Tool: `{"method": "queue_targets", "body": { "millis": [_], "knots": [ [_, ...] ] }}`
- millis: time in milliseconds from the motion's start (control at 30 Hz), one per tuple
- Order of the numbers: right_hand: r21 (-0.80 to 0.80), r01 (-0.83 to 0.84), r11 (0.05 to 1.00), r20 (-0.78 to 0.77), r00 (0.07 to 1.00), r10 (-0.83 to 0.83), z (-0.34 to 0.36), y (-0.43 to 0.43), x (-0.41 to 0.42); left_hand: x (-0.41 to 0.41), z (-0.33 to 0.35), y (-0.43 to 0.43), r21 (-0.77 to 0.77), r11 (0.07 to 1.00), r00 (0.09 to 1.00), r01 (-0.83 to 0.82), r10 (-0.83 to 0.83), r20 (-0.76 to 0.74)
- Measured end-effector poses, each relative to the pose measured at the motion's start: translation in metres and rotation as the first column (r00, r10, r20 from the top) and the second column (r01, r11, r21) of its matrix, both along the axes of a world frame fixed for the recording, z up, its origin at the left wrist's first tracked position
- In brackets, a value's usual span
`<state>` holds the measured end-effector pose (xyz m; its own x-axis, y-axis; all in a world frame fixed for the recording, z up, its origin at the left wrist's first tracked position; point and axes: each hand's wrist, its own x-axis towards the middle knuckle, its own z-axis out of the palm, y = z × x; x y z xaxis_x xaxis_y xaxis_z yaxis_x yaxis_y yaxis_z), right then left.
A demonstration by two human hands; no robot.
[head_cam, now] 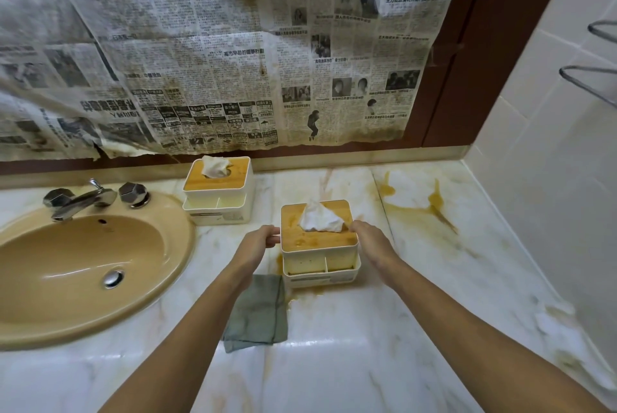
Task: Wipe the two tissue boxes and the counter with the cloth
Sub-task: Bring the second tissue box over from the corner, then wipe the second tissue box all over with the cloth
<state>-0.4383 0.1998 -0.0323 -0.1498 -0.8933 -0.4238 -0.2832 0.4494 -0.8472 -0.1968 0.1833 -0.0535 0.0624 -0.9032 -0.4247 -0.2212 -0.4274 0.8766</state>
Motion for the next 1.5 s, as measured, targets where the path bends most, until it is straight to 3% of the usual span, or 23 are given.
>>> {"method": "queue_targets", "body": {
  "millis": [233, 333, 467, 533, 633, 733, 833, 933, 1000, 1067, 1100, 1267, 1400, 1500],
  "knots": [
    [0.004, -0.105, 0.994, -0.028, 0.994, 0.105, -0.003, 0.002, -0.004, 0.008, 0.006, 0.004, -0.012, 0.999, 0.998, 0.036, -0.035, 0.060],
    [-0.017, -0.141, 0.990, -0.130, 0.982, 0.137, -0.003, 0.002, -0.013, 0.012, 0.009, 0.006, -0.011, 0.996, 0.993, 0.091, -0.090, 0.073],
    [-0.225, -0.029, 0.974, -0.280, 0.959, -0.036, 0.005, 0.003, -0.011, 0.025, 0.004, 0.014, -0.082, 0.986, 0.965, 0.148, -0.126, 0.230],
    [-0.352, -0.058, 0.934, -0.306, 0.950, -0.056, 0.013, 0.006, 0.002, 0.038, -0.004, 0.019, -0.086, 0.968, 0.897, 0.235, -0.182, 0.403],
    [-0.430, -0.233, 0.872, -0.367, 0.928, 0.067, 0.024, 0.021, 0.034, 0.061, -0.024, 0.028, 0.057, 0.929, 0.687, 0.365, -0.311, 0.656],
    [-0.395, -0.437, 0.808, -0.436, 0.863, 0.254, 0.017, 0.047, 0.072, 0.080, -0.043, 0.040, 0.152, 0.884, 0.474, 0.443, -0.374, 0.797],
    [-0.279, -0.618, 0.735, -0.516, 0.742, 0.428, -0.004, 0.076, 0.100, 0.089, -0.055, 0.049, 0.081, 0.865, 0.414, 0.495, -0.316, 0.854],
    [-0.172, -0.717, 0.676, -0.572, 0.631, 0.524, -0.024, 0.092, 0.114, 0.093, -0.052, 0.051, 0.024, 0.837, 0.420, 0.547, -0.299, 0.857],
    [-0.152, -0.727, 0.670, -0.586, 0.612, 0.531, -0.029, 0.093, 0.121, 0.098, -0.045, 0.051, -0.027, 0.814, 0.533, 0.581, -0.355, 0.768],
    [-0.164, -0.720, 0.675, -0.597, 0.617, 0.513, -0.030, 0.090, 0.129, 0.105, -0.029, 0.050, -0.077, 0.797, 0.686, 0.600, -0.462, 0.562],
    [-0.172, -0.711, 0.681, -0.598, 0.625, 0.502, -0.029, 0.088, 0.132, 0.108, -0.020, 0.051, -0.096, 0.775, 0.713, 0.625, -0.517, 0.473],
    [-0.192, -0.692, 0.695, -0.635, 0.628, 0.450, -0.023, 0.078, 0.140, 0.120, 0.031, 0.049, -0.201, 0.696, 0.724, 0.689, -0.650, 0.229],
    [-0.301, -0.653, 0.695, -0.585, 0.702, 0.406, 0.007, 0.069, 0.138, 0.126, 0.070, 0.043, -0.298, 0.697, 0.757, 0.652, -0.619, 0.209],
    [-0.417, -0.511, 0.751, -0.359, 0.852, 0.380, 0.043, 0.057, 0.131, 0.130, 0.100, 0.036, -0.383, 0.709, 0.798, 0.592, -0.580, 0.160]
  ]
}}
